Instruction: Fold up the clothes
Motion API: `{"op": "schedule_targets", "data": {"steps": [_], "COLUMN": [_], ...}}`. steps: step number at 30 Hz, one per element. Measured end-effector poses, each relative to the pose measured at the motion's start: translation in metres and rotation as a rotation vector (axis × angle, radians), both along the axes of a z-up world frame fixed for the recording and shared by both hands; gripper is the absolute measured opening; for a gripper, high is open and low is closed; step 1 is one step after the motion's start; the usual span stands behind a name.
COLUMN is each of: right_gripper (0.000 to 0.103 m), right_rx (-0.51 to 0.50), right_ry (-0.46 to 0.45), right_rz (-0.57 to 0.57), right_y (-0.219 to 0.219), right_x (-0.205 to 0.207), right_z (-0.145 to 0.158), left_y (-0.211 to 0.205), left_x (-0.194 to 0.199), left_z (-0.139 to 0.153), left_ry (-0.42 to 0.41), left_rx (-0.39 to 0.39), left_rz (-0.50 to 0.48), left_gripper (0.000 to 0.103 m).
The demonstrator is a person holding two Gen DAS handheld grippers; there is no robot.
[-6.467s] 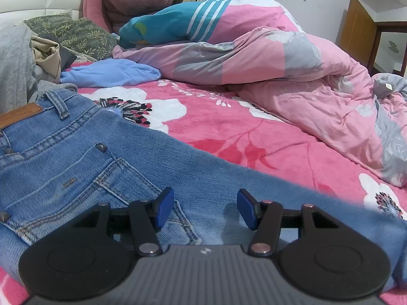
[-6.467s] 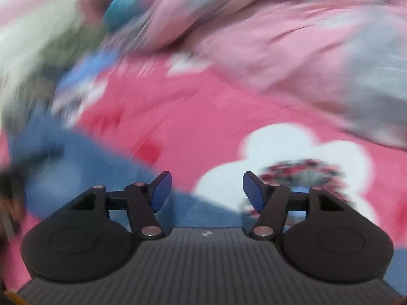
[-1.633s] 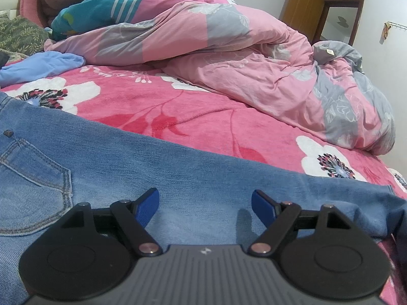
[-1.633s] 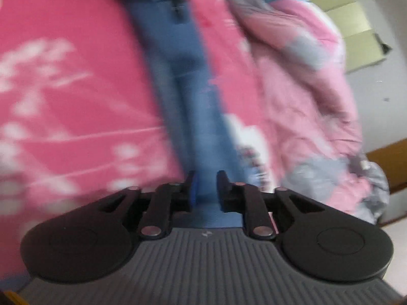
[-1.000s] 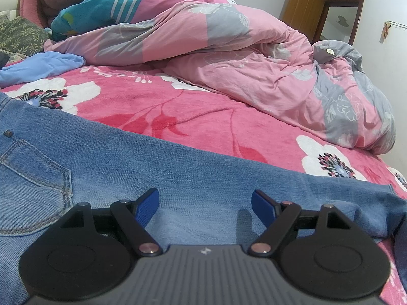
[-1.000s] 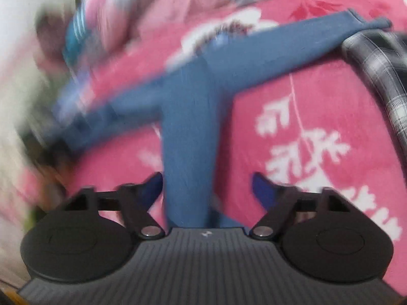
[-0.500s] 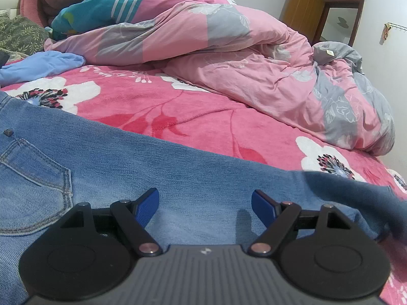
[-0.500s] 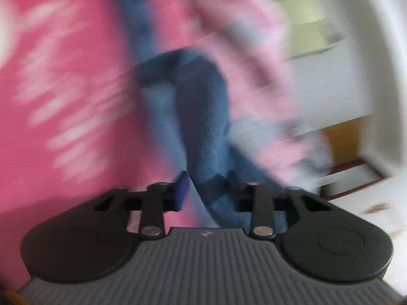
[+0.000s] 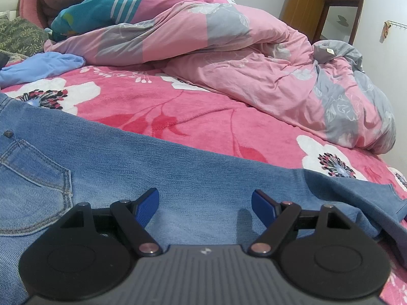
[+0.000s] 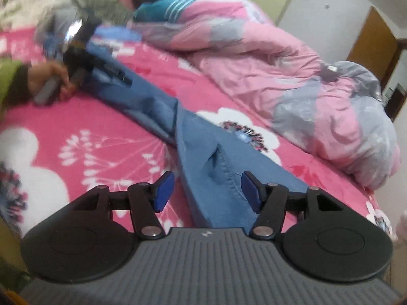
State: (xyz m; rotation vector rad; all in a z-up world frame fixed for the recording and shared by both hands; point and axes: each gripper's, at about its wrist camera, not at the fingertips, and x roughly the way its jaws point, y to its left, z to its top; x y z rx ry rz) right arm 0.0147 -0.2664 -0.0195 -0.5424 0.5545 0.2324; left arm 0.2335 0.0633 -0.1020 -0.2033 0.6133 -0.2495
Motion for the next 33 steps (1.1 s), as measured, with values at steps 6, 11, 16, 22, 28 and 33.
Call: {"op": "schedule_targets", "data": {"steps": [6, 11, 16, 22, 28, 33], "right_gripper": [0.008, 0.003, 0.003, 0.003, 0.003, 0.006], "right_rx": [-0.187, -0.113, 0.009, 0.146, 0.182, 0.212], "right_ry": [0.101, 0.047, -0.019, 0.102, 0.284, 0.448], "right_rz": [-0.031, -0.055, -0.125, -0.192, -0.233, -0.243], "right_y": [0.016, -0.007, -0.054, -0.109, -0.141, -0.158], "right_x": [0.022, 0.035, 0.078, 0.156, 0.224, 0.257], "right_z": [-0.049, -0.016, 0.034, 0.033, -0.009, -0.04], "left_y": [0.0, 0.0, 0.0, 0.0, 0.0, -0.001], "left_x": [0.0, 0.0, 0.0, 0.0, 0.0, 0.0], "left_z": [0.0, 0.0, 0.0, 0.0, 0.0, 0.0], "left_ry": [0.0, 0.0, 0.0, 0.0, -0.001, -0.001], "left_rx": [-0.001, -0.002, -0.002, -0.002, -0.002, -0.001], "left_rz": [0.0, 0.0, 0.0, 0.0, 0.0, 0.0], "left_gripper": [0.081, 0.081, 0.081, 0.081, 0.081, 0.081]}}
